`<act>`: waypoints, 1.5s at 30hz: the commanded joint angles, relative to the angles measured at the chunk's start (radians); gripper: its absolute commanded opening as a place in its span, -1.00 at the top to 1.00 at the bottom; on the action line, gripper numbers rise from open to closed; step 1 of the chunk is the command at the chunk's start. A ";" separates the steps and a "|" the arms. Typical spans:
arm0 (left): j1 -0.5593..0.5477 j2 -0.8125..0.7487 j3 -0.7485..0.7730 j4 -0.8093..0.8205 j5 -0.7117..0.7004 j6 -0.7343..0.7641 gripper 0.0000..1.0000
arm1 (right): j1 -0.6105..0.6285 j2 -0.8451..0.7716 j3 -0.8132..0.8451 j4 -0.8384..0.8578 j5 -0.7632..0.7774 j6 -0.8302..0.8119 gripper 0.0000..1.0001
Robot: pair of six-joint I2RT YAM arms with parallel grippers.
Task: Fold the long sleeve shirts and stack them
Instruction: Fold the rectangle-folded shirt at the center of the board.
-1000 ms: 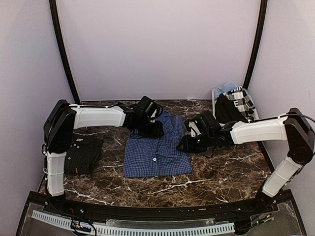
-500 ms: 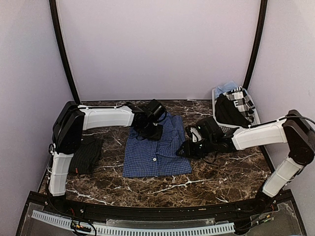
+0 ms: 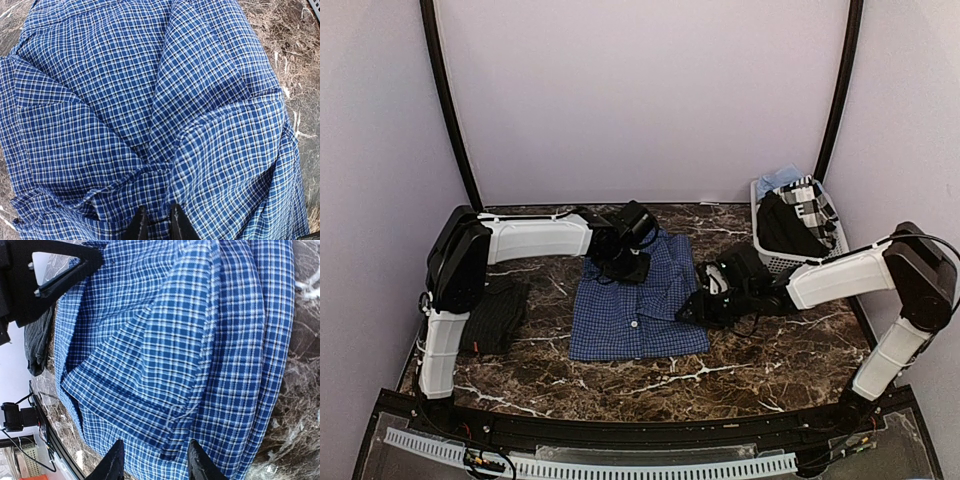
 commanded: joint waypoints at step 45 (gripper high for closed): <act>-0.006 -0.385 -0.406 0.284 -0.030 -0.061 1.00 | -0.007 0.411 0.560 0.059 -0.018 -0.058 1.00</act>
